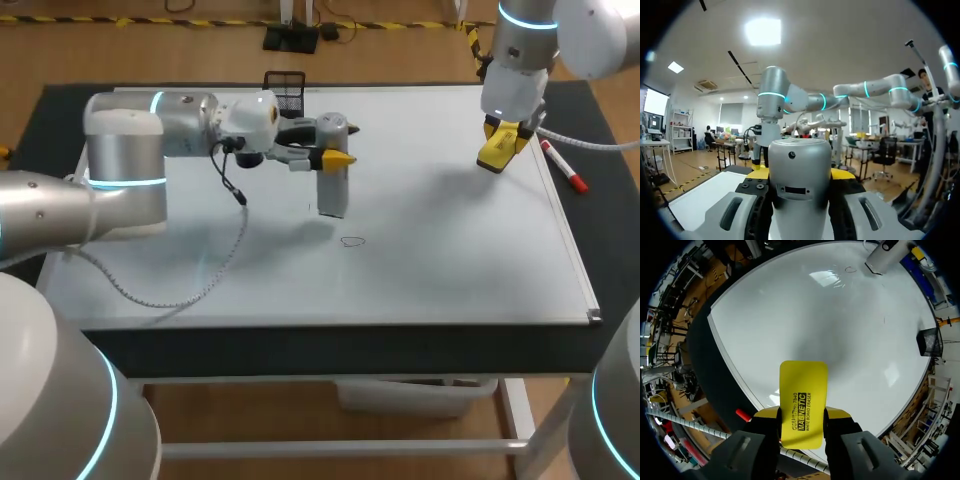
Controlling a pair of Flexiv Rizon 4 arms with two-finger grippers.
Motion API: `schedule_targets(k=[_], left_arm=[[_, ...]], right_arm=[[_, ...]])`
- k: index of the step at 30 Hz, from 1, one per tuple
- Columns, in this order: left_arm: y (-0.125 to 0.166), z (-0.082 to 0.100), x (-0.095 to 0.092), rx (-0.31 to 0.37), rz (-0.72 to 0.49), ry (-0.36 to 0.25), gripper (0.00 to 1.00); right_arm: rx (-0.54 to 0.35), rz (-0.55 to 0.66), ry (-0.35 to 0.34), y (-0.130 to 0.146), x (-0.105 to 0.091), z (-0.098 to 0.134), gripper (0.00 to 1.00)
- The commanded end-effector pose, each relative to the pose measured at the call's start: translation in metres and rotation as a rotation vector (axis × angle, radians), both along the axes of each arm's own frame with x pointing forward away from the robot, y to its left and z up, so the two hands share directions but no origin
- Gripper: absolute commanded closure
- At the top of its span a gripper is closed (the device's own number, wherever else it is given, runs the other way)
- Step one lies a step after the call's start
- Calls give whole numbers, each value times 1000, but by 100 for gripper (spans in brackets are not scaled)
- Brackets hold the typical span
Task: Pick up the inspection probe, press it on each red-marked spot on the whiteboard one by one, put down the probe, pick up the eraser, and wipe off all the red marks.
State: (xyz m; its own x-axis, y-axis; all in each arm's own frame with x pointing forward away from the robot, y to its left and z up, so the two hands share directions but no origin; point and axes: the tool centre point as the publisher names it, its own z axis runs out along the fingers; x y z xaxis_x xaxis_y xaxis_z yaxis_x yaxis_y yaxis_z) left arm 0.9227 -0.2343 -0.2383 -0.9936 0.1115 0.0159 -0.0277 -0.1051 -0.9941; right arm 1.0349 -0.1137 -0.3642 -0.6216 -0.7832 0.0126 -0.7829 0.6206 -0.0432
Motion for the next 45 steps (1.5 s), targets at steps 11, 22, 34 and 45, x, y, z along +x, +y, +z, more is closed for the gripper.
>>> schedule_targets(k=[11,22,34,45], left_arm=[[99,10,28,31,228,-22,100],[161,8,59,58,362,-29,100],[205,1,73,62,485,-6,100],[228,-4,77,63,521,3,100]], right_arm=[[-5,1,2,0,1,1,100],[-5,1,2,0,1,1,100],[-5,1,2,0,1,1,100],[-5,1,2,0,1,1,100]])
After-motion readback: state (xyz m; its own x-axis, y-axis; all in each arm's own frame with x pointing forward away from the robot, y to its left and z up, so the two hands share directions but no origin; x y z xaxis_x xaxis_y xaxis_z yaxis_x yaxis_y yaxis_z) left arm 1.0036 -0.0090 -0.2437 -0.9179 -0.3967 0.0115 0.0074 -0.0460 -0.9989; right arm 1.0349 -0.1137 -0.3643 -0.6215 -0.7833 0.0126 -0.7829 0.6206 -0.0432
